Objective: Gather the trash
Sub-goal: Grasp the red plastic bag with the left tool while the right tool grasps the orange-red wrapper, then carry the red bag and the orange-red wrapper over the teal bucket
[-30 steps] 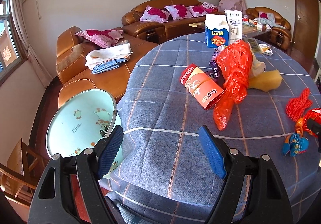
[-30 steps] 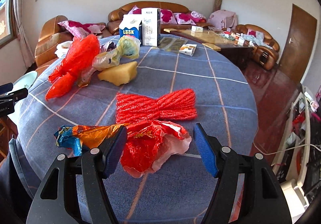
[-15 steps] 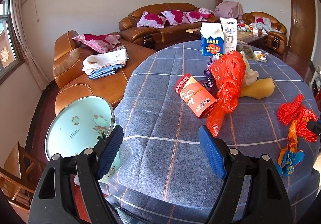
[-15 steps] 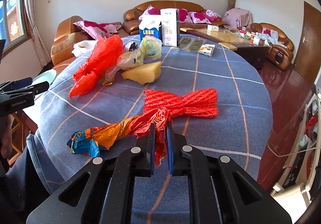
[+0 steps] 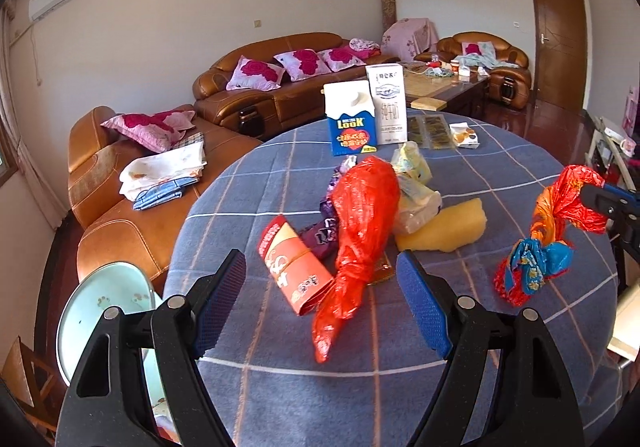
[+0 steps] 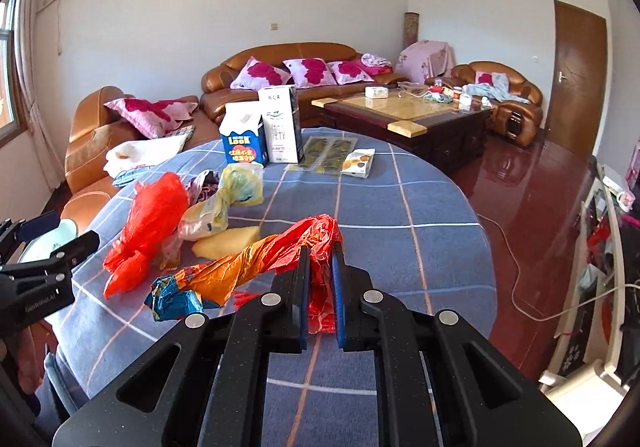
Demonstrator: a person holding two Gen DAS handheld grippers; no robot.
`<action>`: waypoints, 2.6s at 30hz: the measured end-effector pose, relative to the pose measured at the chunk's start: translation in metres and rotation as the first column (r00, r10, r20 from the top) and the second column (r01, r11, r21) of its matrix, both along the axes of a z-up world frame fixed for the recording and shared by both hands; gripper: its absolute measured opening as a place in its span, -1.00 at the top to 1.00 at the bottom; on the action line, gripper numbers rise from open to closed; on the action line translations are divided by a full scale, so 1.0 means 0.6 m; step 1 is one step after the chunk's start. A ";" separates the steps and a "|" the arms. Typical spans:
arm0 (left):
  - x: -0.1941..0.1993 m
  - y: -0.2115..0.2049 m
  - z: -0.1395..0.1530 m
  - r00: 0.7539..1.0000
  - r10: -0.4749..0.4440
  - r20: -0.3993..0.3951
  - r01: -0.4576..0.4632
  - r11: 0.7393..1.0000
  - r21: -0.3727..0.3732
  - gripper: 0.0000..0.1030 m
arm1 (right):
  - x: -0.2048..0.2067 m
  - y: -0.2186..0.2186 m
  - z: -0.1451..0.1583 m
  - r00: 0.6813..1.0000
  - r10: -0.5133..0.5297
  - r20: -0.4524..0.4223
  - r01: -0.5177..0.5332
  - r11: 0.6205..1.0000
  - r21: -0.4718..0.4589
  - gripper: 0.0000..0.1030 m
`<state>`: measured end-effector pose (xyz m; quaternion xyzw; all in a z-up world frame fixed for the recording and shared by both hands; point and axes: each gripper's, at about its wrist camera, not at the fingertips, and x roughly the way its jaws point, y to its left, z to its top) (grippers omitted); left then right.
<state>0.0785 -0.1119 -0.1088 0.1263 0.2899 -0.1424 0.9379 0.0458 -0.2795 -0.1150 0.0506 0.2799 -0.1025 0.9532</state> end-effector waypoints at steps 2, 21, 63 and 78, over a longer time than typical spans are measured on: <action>0.014 -0.014 -0.014 1.000 -0.003 -0.020 0.003 1.000 0.012 -0.48 | 0.006 -0.006 -0.007 1.000 -0.012 -0.006 0.012 1.000 0.017 0.80; -0.014 0.052 0.075 1.000 -0.002 0.000 0.002 0.992 -0.129 0.84 | 0.010 0.011 0.025 0.998 0.029 0.058 -0.030 0.999 0.030 0.80; 0.051 0.371 0.068 0.843 0.537 0.018 -0.537 0.843 -0.024 0.84 | 0.238 0.321 0.041 0.892 0.434 0.123 -0.435 0.900 -0.017 0.80; 0.054 0.430 0.060 0.783 0.621 0.024 -0.622 0.783 0.018 0.84 | 0.275 0.399 0.031 0.848 0.517 0.115 -0.517 0.855 -0.032 0.80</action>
